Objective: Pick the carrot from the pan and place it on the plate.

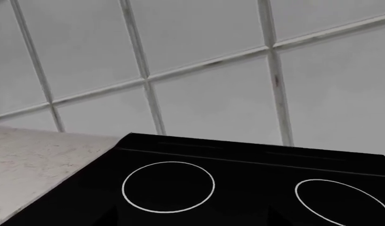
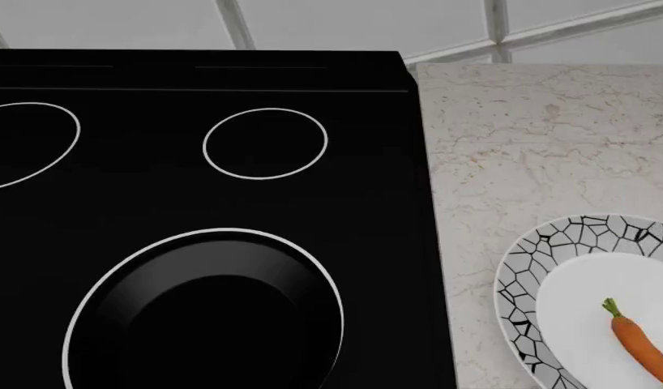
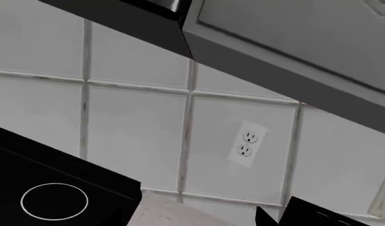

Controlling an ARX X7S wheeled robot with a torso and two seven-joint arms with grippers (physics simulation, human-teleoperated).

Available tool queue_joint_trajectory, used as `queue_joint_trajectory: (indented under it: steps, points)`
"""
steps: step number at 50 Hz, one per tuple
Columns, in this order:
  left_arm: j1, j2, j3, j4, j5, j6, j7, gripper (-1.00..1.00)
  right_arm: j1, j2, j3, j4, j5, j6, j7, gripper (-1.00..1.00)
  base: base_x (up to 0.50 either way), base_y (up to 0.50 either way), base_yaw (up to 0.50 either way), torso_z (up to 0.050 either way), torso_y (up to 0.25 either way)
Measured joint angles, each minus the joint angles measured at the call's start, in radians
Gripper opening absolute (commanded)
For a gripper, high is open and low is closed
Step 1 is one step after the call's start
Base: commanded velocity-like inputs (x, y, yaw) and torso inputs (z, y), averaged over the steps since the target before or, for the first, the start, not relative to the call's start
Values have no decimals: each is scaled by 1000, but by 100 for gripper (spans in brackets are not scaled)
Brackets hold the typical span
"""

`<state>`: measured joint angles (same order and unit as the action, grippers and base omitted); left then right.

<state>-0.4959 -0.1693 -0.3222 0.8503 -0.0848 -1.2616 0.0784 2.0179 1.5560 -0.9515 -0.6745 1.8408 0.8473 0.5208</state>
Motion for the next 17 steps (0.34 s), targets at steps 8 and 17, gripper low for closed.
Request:
queue_joint_trajectory:
  steps: [8,17]
  points:
    - [-7,9,4,68,-20,-55,5,100,1,15,11,-155,45,-108,229,100,0,0,0,0,0]
    - [11,22,5,123,-46,-62,9,100,-121,-72,129,-272,28,-203,433,100,0,0,0,0,0]
